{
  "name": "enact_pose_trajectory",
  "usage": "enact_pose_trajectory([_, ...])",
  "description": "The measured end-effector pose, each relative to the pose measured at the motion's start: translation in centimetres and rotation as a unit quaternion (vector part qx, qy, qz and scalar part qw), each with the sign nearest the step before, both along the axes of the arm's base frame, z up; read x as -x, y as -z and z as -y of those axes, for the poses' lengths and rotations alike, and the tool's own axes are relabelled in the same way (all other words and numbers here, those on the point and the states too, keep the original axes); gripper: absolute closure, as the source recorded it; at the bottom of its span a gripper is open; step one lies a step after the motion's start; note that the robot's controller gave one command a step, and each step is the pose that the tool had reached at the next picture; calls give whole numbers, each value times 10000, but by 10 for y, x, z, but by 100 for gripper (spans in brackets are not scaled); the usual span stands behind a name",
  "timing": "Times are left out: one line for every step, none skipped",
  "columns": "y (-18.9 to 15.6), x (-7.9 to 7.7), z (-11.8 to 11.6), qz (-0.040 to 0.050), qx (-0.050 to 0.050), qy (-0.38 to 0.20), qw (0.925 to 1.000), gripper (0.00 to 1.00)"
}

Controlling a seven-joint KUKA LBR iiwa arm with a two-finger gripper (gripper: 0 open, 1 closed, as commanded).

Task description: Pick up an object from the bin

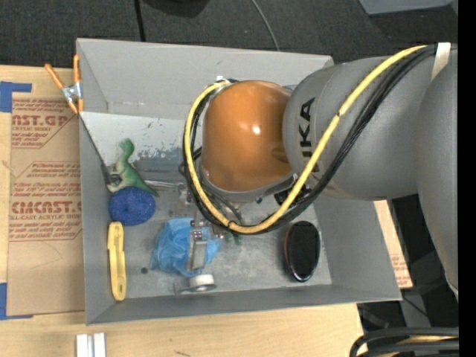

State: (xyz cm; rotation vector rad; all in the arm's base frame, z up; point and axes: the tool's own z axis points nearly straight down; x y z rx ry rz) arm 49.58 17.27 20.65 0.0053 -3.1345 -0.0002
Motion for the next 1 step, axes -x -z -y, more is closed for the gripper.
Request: enact_pose_trajectory([-5,-2,1,36,-7,8,10000,0])
